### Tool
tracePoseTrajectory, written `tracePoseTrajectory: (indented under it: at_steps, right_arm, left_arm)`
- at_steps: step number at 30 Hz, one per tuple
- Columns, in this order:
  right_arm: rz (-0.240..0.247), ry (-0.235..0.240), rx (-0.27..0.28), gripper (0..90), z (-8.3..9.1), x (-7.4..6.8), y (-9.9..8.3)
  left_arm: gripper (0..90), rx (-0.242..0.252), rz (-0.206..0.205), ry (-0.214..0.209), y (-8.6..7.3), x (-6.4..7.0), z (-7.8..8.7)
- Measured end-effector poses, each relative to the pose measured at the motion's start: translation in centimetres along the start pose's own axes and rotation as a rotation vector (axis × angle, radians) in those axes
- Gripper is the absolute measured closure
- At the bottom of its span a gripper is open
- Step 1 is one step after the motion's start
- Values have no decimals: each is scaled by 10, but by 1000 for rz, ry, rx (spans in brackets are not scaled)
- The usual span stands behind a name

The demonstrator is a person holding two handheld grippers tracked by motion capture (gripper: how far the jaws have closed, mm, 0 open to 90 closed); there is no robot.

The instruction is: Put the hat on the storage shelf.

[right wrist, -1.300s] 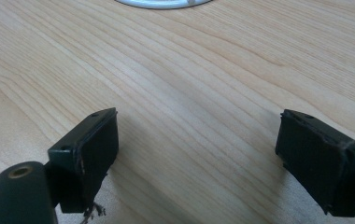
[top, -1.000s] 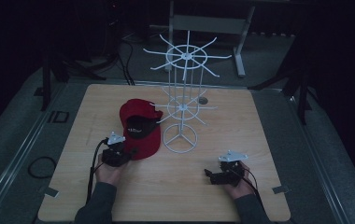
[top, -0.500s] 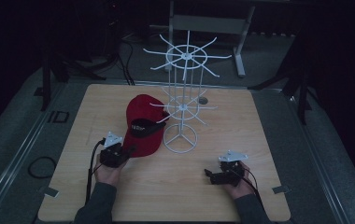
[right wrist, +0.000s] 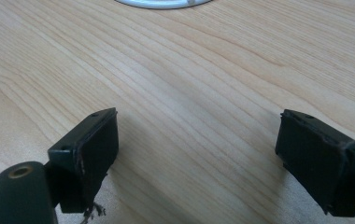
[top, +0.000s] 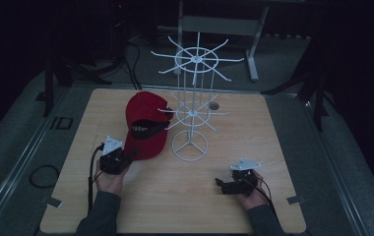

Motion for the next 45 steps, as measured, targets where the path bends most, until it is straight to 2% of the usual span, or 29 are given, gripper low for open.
tracePoseTrajectory:
  at_steps: [16, 27, 31, 32, 45]
  right_arm:
    - [-1, 0, -1, 131, 0, 0, 0]
    - [-1, 0, 0, 131, 0, 0, 0]
    - [-2, 0, 1, 131, 0, 0, 0]
    - [0, 0, 2, 131, 0, 0, 0]
    - [1, 0, 2, 131, 0, 0, 0]
  left_arm:
    - [850, 66, 13, 34, 21, -10, 16]
    - [850, 124, 4, 35, 44, -8, 24]
    - [850, 132, 2, 37, 48, -8, 25]
    - [850, 152, 9, 37, 55, -8, 27]
    - [850, 207, -7, 45, 82, -8, 38]
Point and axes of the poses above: each handheld gripper's, and its own axes: z roughly backward along the jaws, y roughly out of its top, x roughly to its right, the point moved 5 cm from there along -z, roughly forward along the jaws, and after that the axes turned 3 degrees about x, right-handed, at the moved point
